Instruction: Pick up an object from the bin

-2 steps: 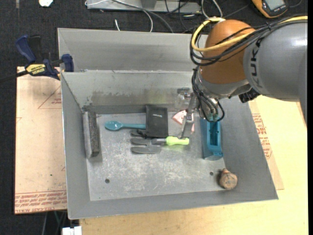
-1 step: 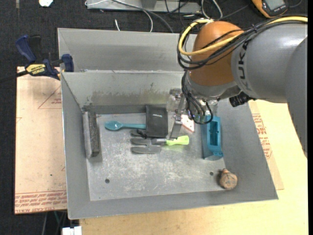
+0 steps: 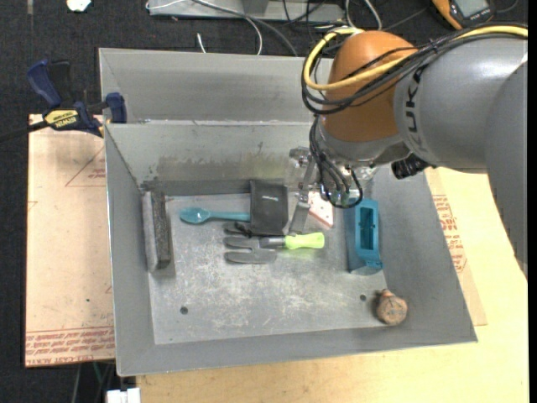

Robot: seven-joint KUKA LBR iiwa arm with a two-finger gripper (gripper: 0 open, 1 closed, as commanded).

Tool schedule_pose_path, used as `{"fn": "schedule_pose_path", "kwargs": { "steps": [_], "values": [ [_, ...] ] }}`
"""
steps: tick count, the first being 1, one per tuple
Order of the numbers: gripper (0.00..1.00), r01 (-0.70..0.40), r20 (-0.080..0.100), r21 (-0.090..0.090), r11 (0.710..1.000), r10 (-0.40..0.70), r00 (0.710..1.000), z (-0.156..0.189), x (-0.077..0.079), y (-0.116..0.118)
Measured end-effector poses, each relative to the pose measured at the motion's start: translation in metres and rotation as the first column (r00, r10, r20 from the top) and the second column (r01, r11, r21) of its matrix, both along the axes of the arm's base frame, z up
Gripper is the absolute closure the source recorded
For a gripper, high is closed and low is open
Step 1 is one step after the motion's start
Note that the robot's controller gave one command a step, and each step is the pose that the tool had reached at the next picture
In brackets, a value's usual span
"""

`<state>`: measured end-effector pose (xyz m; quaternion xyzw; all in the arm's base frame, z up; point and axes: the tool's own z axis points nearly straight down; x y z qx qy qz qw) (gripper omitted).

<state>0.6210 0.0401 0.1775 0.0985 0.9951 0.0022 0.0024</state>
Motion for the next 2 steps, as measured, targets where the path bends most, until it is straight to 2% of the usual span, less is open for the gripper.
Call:
{"fn": "schedule_pose_path", "kwargs": {
  "steps": [1, 2],
  "values": [
    [0.00, -0.310, 0.002, -0.002, 0.951, 0.310, 0.951, -0.022, 0.000, -0.012],
    [0.00, -0.267, 0.005, -0.002, 0.964, 0.267, 0.964, -0.020, 0.002, 0.000]
  ]
}}
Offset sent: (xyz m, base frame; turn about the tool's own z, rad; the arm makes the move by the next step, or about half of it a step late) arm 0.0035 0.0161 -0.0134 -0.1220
